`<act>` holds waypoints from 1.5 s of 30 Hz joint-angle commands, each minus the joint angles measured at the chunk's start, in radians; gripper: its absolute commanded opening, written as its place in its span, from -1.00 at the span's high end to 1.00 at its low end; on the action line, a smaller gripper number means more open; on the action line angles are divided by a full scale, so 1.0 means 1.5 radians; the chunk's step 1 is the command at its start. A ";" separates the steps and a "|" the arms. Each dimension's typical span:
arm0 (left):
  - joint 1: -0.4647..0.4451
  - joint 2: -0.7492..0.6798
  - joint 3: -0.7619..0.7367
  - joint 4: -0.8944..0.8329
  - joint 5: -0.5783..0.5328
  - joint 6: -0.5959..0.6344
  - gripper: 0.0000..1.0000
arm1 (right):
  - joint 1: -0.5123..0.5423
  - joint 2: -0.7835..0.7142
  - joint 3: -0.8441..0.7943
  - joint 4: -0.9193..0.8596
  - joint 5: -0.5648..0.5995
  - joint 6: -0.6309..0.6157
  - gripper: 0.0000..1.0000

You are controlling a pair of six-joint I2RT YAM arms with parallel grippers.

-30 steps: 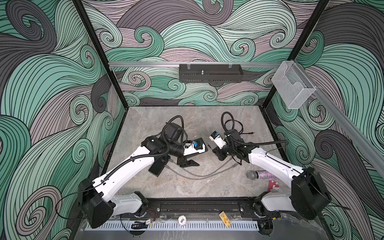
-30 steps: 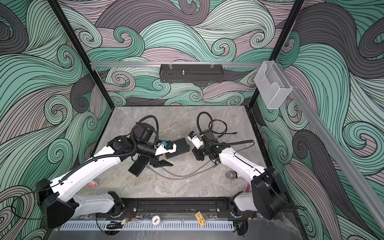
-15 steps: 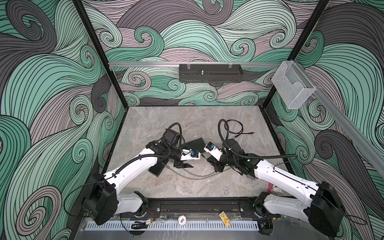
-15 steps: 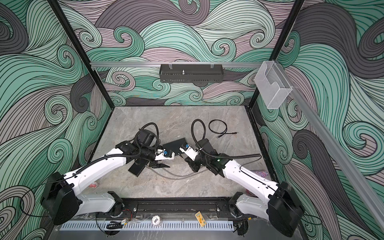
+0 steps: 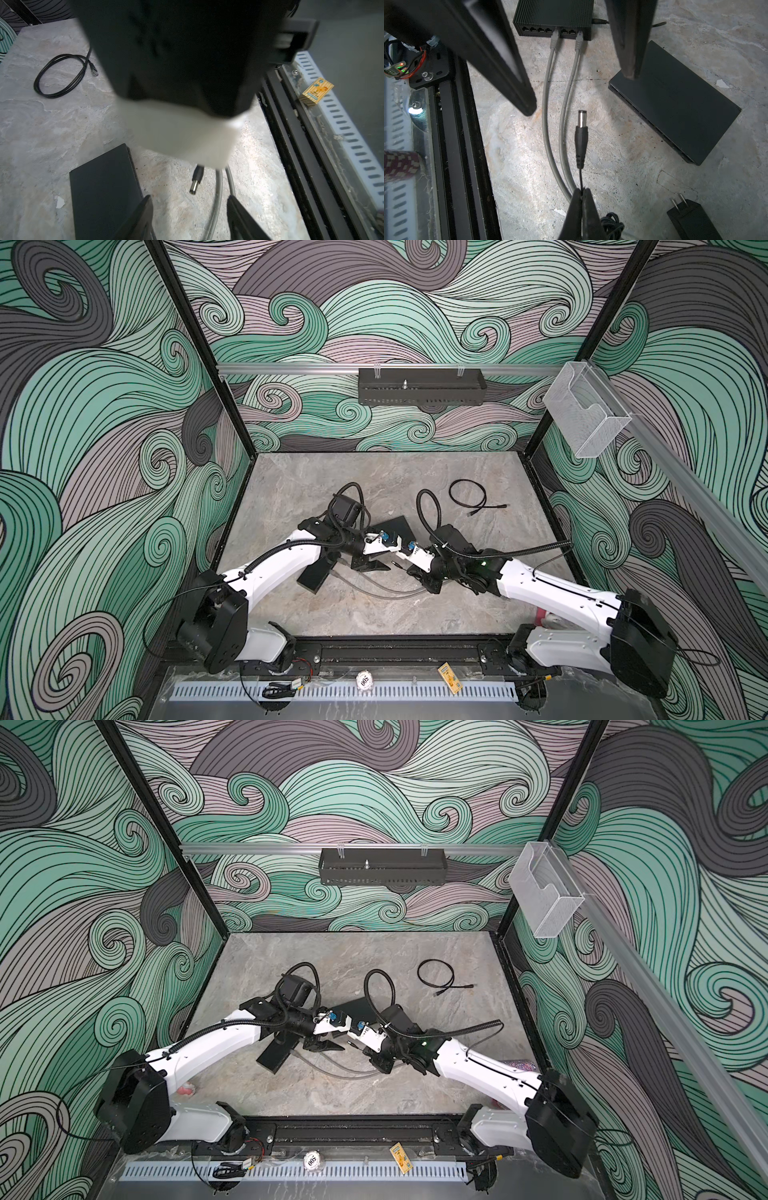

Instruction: Insert the plug into the switch port

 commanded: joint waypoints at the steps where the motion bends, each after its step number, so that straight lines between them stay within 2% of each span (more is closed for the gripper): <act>1: 0.000 0.016 0.023 0.009 0.052 0.010 -0.18 | 0.002 -0.023 0.005 0.018 0.003 -0.013 1.00; 5: -0.011 0.055 0.038 -0.006 0.063 0.014 -0.05 | 0.002 -0.025 0.004 0.021 0.007 -0.012 1.00; 8: -0.025 0.071 0.048 -0.014 0.056 0.013 -0.03 | 0.002 -0.027 0.002 0.023 0.011 -0.009 1.00; 11: -0.027 0.079 0.053 0.010 0.070 -0.023 0.01 | 0.002 -0.031 -0.001 0.029 0.026 -0.003 1.00; 14: -0.025 0.070 0.058 0.031 0.078 -0.074 0.02 | 0.001 -0.045 -0.011 0.039 0.036 0.001 1.00; 21: 0.028 0.025 0.009 0.135 0.167 -0.117 -0.02 | 0.000 -0.087 -0.038 0.064 0.036 0.000 1.00; 26: 0.046 -0.023 -0.004 0.142 0.194 -0.119 -0.07 | -0.001 -0.109 -0.050 0.077 0.025 -0.003 1.00; 32: 0.051 -0.022 0.000 0.124 0.218 -0.113 -0.02 | -0.005 -0.135 -0.067 0.099 0.045 0.009 1.00; 36: 0.046 -0.004 0.009 0.102 0.223 -0.080 0.00 | -0.007 -0.137 -0.070 0.106 0.060 0.016 1.00; 45: 0.018 0.044 0.023 0.107 0.184 -0.110 0.04 | -0.008 -0.141 -0.074 0.114 0.065 0.023 1.00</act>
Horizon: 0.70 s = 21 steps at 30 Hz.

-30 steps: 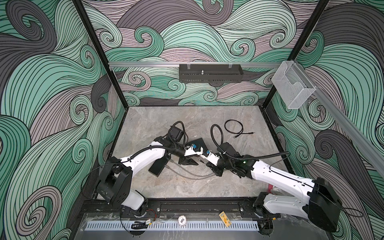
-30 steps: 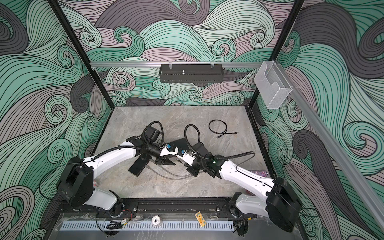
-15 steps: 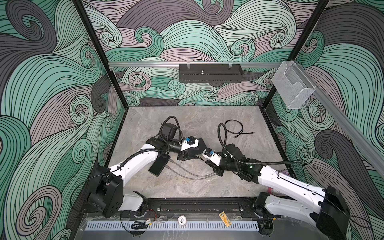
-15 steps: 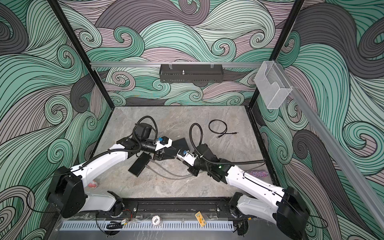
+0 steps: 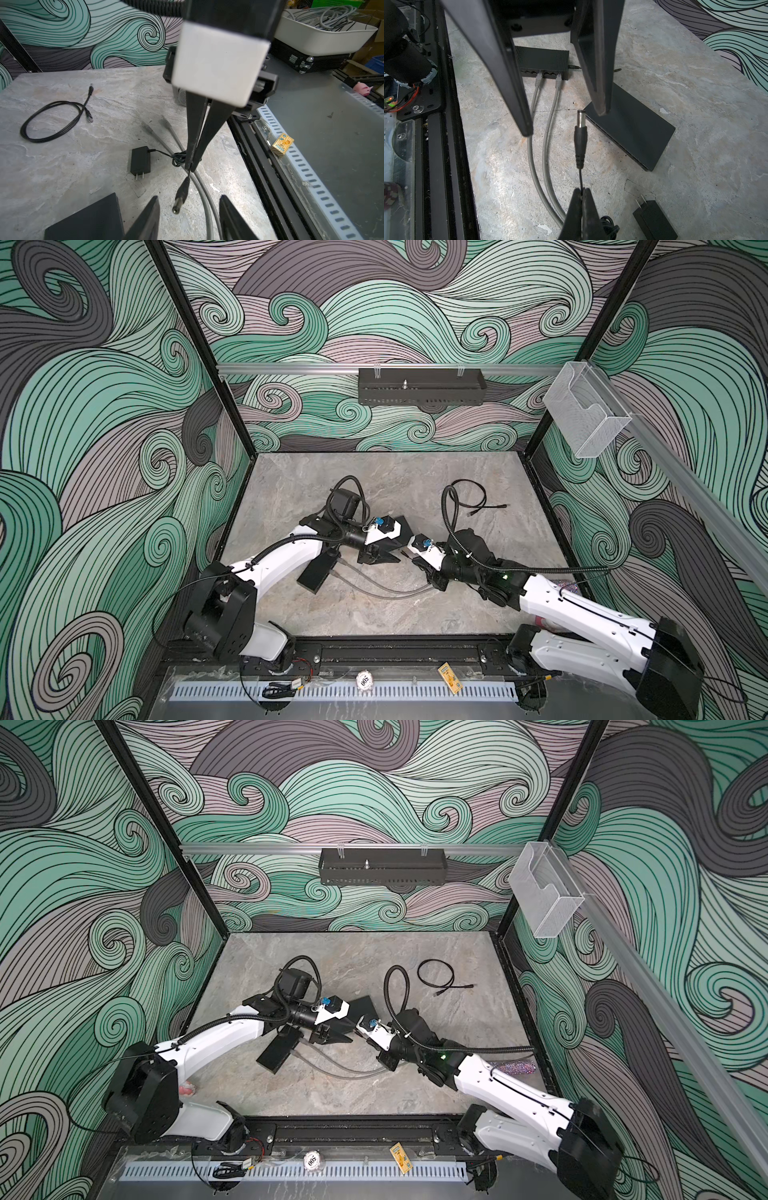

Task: Insert the plug into the switch port
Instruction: 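Hold the barrel plug below the left gripper's open fingers with right gripper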

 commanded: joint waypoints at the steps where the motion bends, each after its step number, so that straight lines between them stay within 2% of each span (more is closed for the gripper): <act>1: -0.007 0.010 0.022 -0.007 -0.004 -0.011 0.04 | -0.002 -0.013 -0.010 0.020 0.007 0.007 1.00; 8: -0.008 0.019 0.033 -0.016 -0.001 -0.011 0.29 | -0.002 -0.010 -0.009 0.021 0.004 0.006 1.00; 21: -0.007 0.008 0.034 -0.014 -0.019 -0.013 0.33 | -0.002 -0.003 -0.005 0.013 -0.012 0.000 1.00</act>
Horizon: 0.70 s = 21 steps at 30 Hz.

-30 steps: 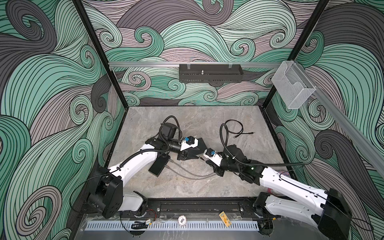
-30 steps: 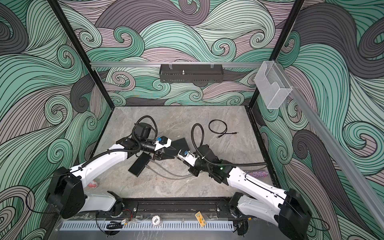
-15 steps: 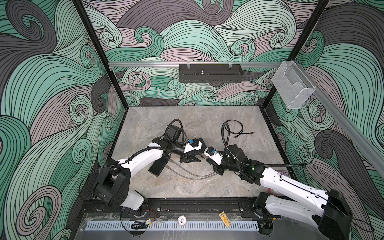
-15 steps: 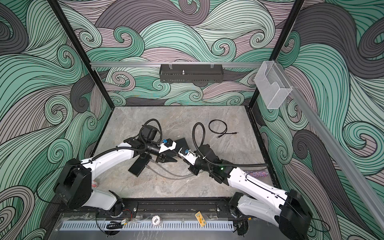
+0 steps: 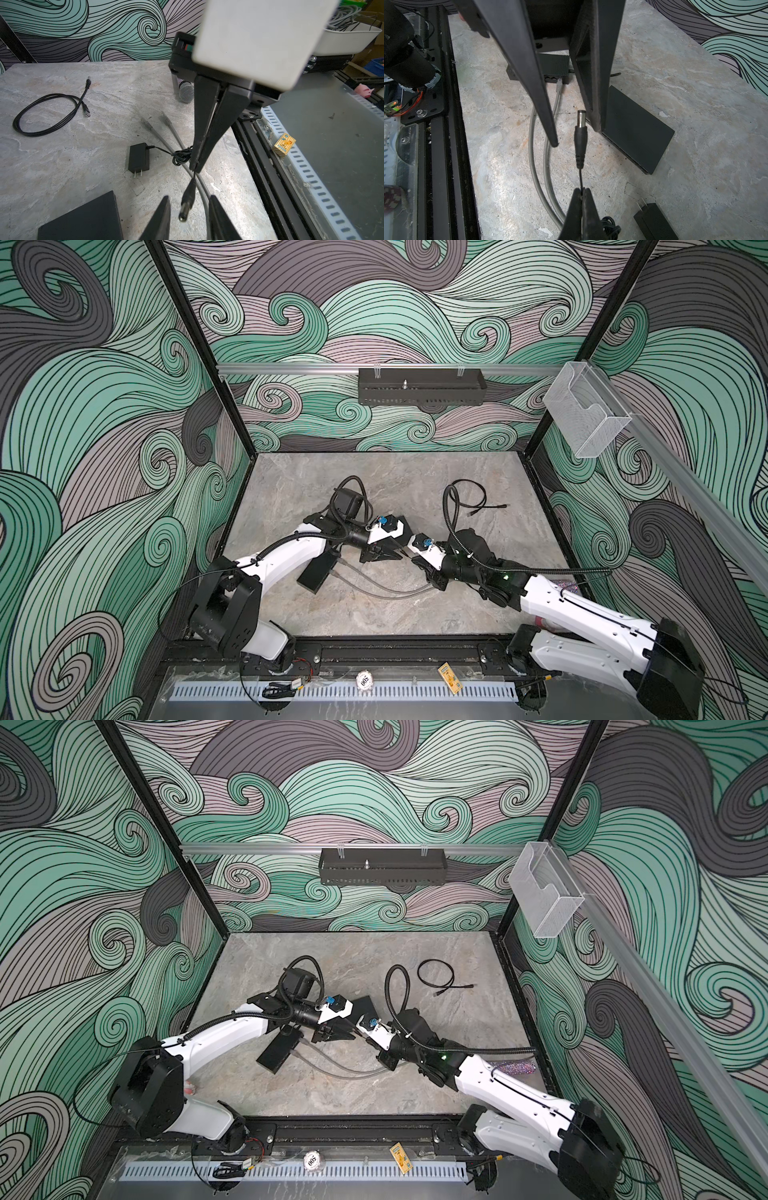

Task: Insert the plug into the switch port
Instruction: 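Hold the barrel plug below the left gripper's open fingers with right gripper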

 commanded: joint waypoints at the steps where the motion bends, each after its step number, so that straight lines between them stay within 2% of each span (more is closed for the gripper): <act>1: -0.003 -0.008 0.022 -0.015 -0.012 -0.001 0.33 | -0.002 0.002 -0.004 0.006 -0.008 -0.002 1.00; 5: -0.003 -0.015 0.021 -0.016 -0.022 0.001 0.34 | -0.002 0.008 0.000 0.001 -0.007 -0.003 1.00; 13: -0.003 -0.022 0.025 -0.019 -0.034 -0.011 0.64 | -0.002 0.007 0.001 0.001 -0.009 -0.004 1.00; 16: -0.003 -0.023 0.023 -0.013 -0.034 -0.016 0.62 | -0.002 0.008 0.002 -0.001 -0.010 -0.005 1.00; 21: -0.003 -0.023 0.022 -0.010 -0.029 -0.020 0.40 | -0.002 0.009 0.002 -0.003 -0.009 -0.005 1.00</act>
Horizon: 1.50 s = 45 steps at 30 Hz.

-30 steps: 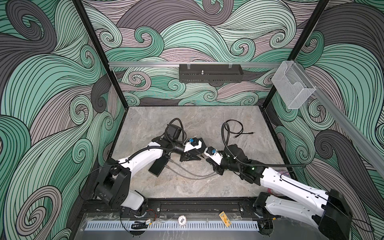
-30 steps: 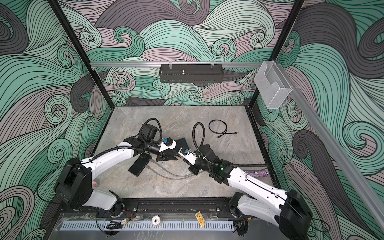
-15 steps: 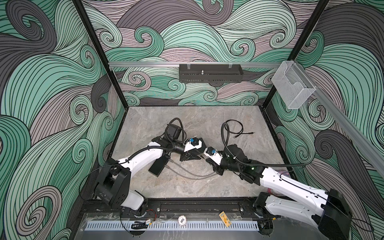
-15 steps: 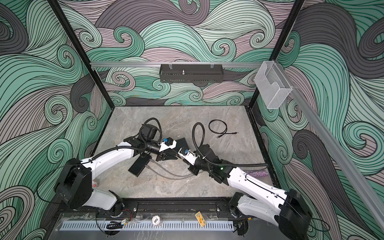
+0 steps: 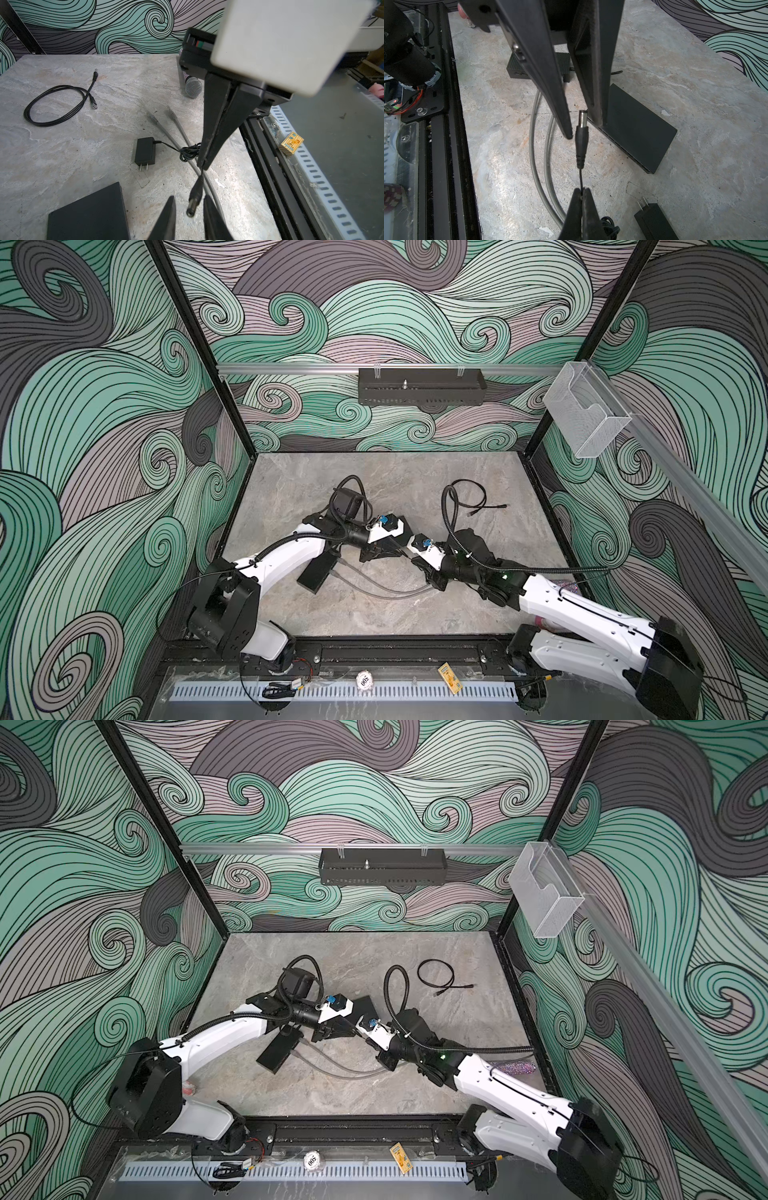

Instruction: Insert the plug into the switch port

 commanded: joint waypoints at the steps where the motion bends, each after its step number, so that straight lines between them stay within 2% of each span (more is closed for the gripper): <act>1: -0.003 -0.017 0.021 -0.009 0.002 -0.004 0.37 | -0.002 0.003 0.002 -0.002 -0.007 -0.003 1.00; 5: -0.003 -0.017 0.022 -0.011 0.004 -0.003 0.38 | -0.002 0.004 0.002 -0.002 -0.006 -0.003 1.00; 8: -0.003 -0.017 0.024 -0.017 0.009 0.002 0.50 | -0.002 0.004 0.002 -0.003 -0.005 -0.003 1.00; 14: -0.003 -0.017 0.022 -0.012 0.013 0.002 0.39 | -0.002 0.013 0.009 -0.010 -0.004 -0.003 1.00; 17: -0.003 -0.017 0.025 -0.016 0.016 0.007 0.54 | -0.002 0.011 0.007 -0.007 -0.003 -0.004 1.00; 22: -0.003 -0.012 0.033 -0.036 0.020 0.024 0.97 | -0.002 0.007 0.006 -0.006 0.000 -0.002 1.00; 26: -0.003 -0.010 0.036 -0.042 0.020 0.027 0.98 | -0.002 0.003 0.003 -0.005 0.003 -0.001 0.98; 28: -0.003 -0.011 0.036 -0.041 0.023 0.026 0.98 | -0.002 0.001 0.002 -0.003 0.006 0.001 0.52; 29: -0.003 -0.011 0.036 -0.041 0.025 0.026 0.98 | -0.002 -0.003 0.001 0.000 0.003 0.001 0.45; 30: -0.003 -0.012 0.037 -0.041 0.028 0.026 0.98 | -0.003 -0.010 -0.004 0.006 0.000 0.001 0.29; 31: -0.003 -0.011 0.038 -0.042 0.034 0.027 0.98 | -0.003 -0.019 -0.008 0.014 -0.013 0.000 0.03; 32: -0.003 -0.011 0.040 -0.043 0.042 0.027 0.99 | -0.003 -0.027 -0.013 0.023 -0.022 0.001 -0.28; 33: -0.003 -0.011 0.042 -0.045 0.050 0.028 0.99 | -0.003 -0.037 -0.017 0.032 -0.029 0.004 -0.96; 36: -0.003 -0.007 0.050 -0.062 0.072 0.036 0.99 | -0.008 -0.073 -0.037 0.078 -0.026 0.048 -0.98; 40: -0.004 -0.011 0.058 -0.087 0.079 0.052 1.00 | -0.013 -0.155 -0.109 0.174 0.041 0.129 -0.99; 43: -0.004 -0.016 0.059 -0.095 0.086 0.056 1.00 | -0.014 -0.191 -0.112 0.136 0.029 0.140 -0.88; 45: -0.004 -0.013 0.060 -0.101 0.096 0.062 1.00 | -0.015 -0.175 -0.092 0.097 -0.017 0.153 -0.85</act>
